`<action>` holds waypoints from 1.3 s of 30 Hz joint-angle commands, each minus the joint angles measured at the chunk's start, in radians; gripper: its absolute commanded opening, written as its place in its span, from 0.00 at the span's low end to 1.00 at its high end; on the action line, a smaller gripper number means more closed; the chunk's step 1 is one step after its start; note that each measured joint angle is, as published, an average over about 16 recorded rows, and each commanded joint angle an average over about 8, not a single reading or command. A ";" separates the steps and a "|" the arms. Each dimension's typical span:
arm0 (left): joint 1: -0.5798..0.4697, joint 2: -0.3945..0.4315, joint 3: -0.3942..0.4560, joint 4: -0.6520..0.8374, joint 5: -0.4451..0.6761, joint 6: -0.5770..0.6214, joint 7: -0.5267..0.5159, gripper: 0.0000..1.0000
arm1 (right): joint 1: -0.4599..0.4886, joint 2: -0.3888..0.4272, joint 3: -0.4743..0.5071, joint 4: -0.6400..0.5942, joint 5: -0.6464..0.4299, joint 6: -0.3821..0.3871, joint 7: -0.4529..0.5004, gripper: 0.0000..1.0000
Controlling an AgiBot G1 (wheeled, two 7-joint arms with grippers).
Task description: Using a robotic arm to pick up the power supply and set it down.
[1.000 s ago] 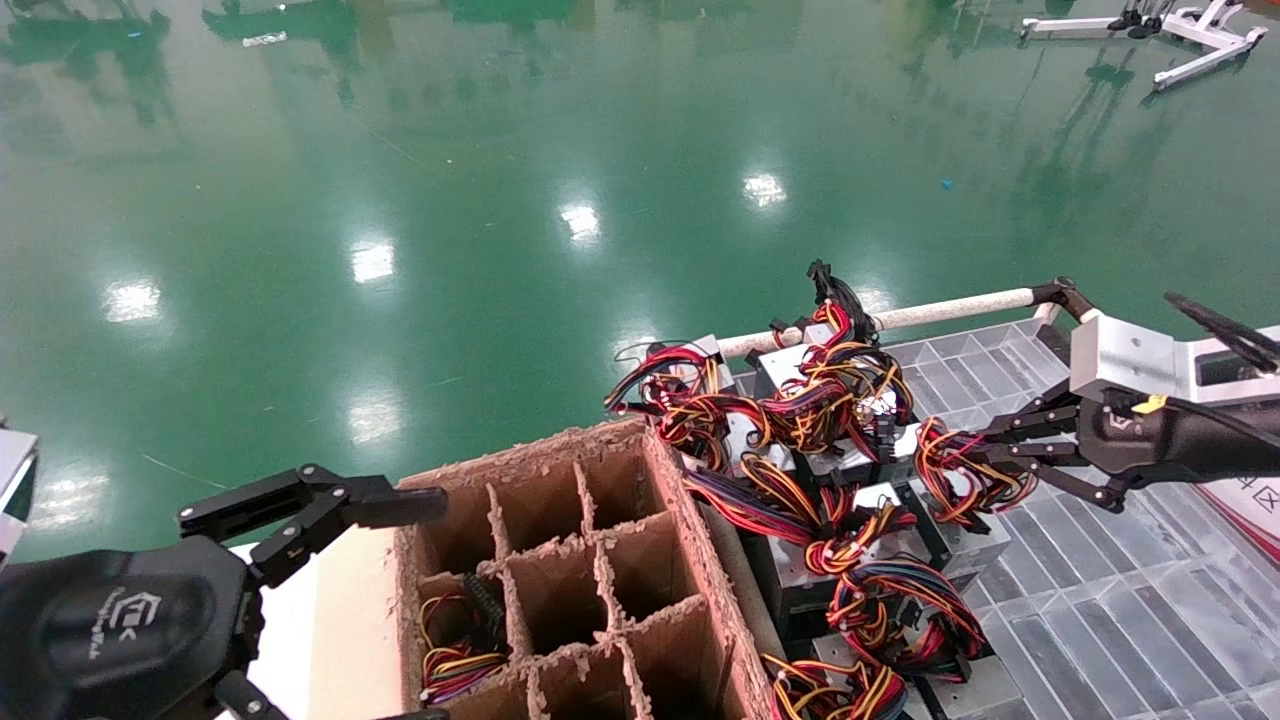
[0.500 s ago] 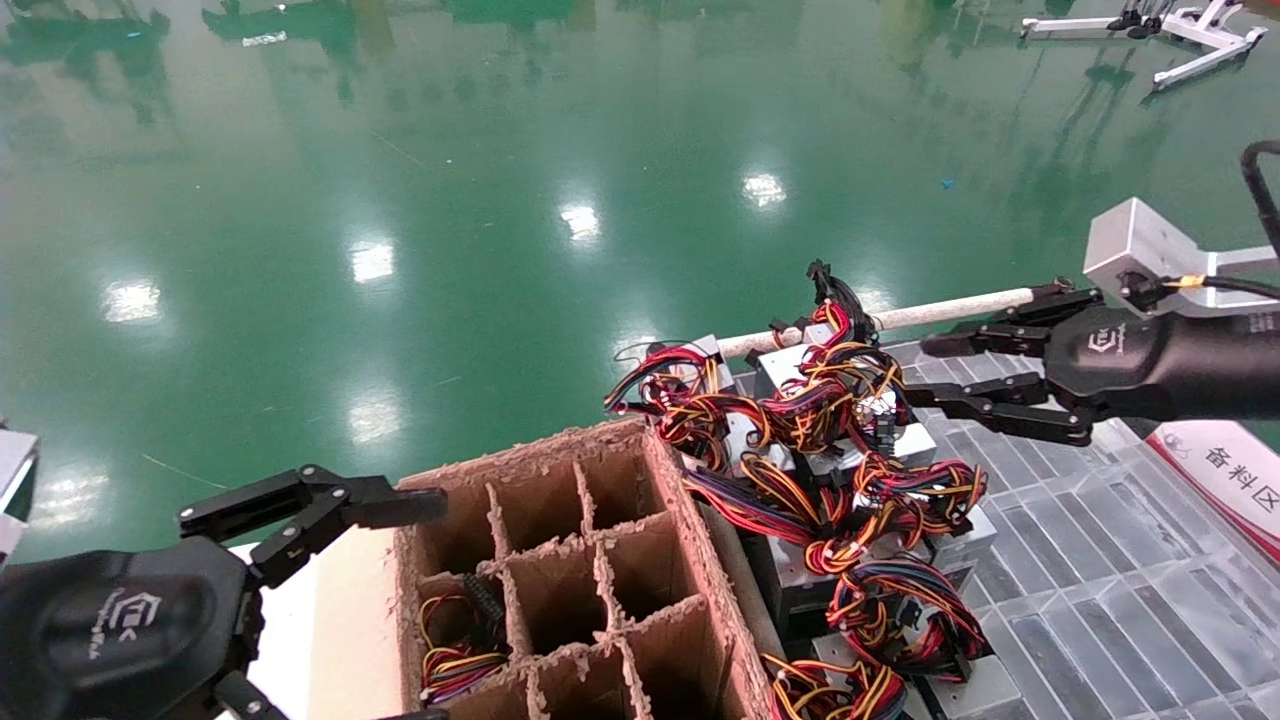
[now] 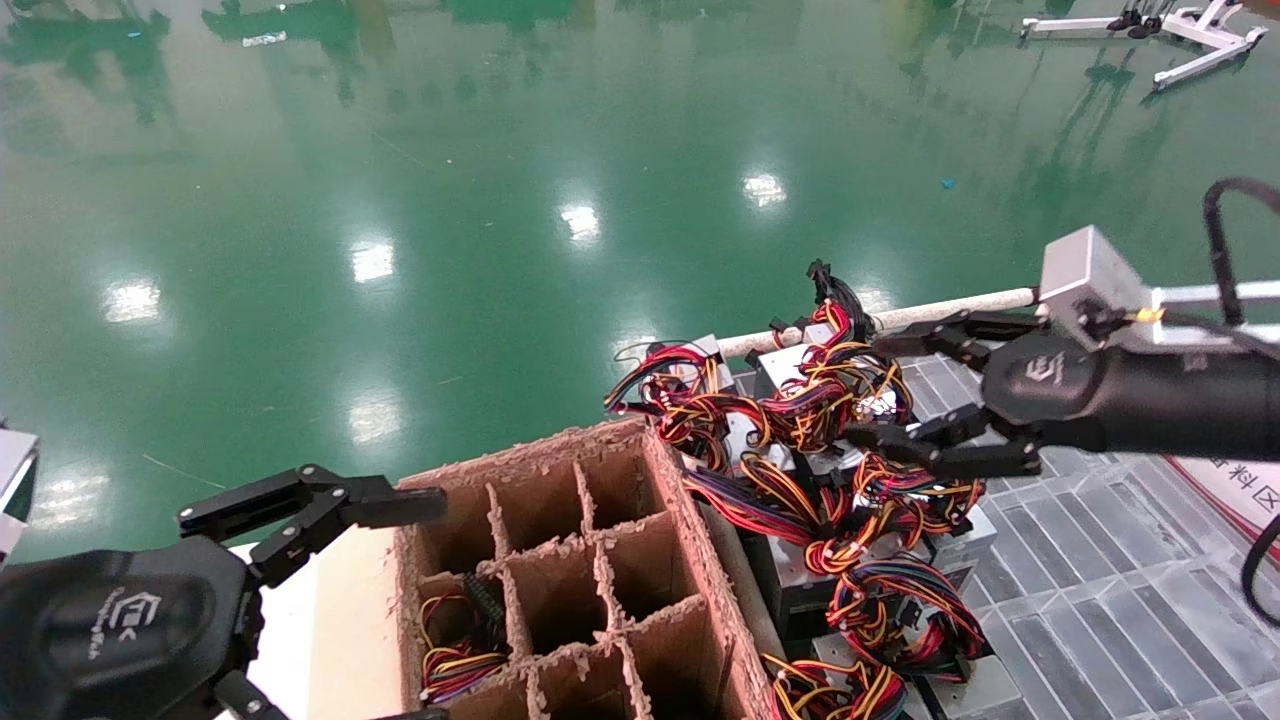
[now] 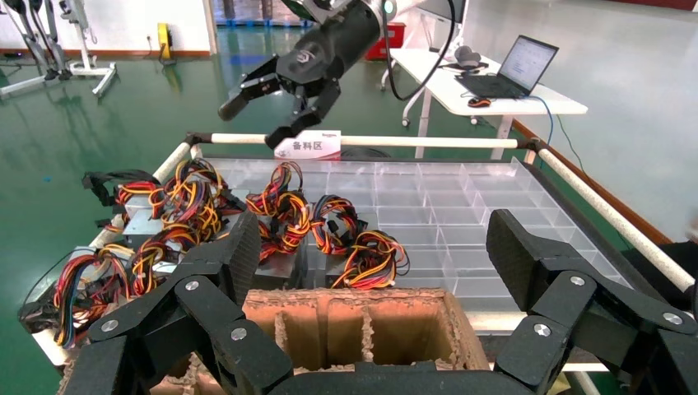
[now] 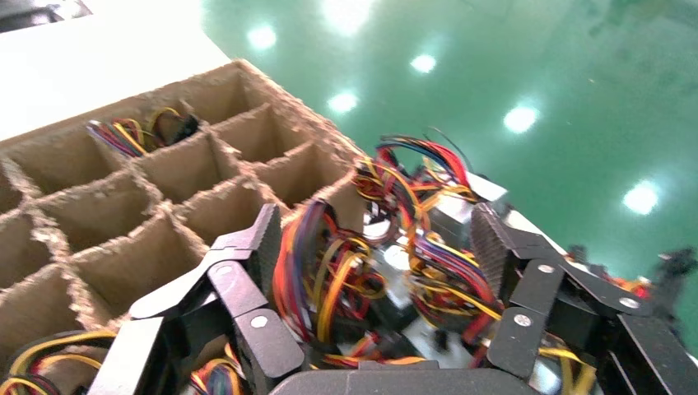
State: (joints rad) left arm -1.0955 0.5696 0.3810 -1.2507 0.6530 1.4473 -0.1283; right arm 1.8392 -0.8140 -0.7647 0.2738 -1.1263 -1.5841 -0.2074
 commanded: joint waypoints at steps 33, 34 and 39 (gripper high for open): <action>0.000 0.000 0.000 0.000 0.000 0.000 0.000 1.00 | -0.569 0.151 0.361 0.752 0.295 0.066 0.294 1.00; 0.000 0.000 0.000 0.000 0.000 0.000 0.000 1.00 | -0.586 0.155 0.372 0.774 0.303 0.068 0.303 1.00; 0.000 0.000 0.000 0.000 0.000 0.000 0.000 1.00 | -0.670 0.178 0.425 0.885 0.346 0.077 0.346 1.00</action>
State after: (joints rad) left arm -1.0956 0.5696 0.3811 -1.2507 0.6529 1.4472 -0.1283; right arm 1.1792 -0.6390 -0.3460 1.1459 -0.7847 -1.5078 0.1336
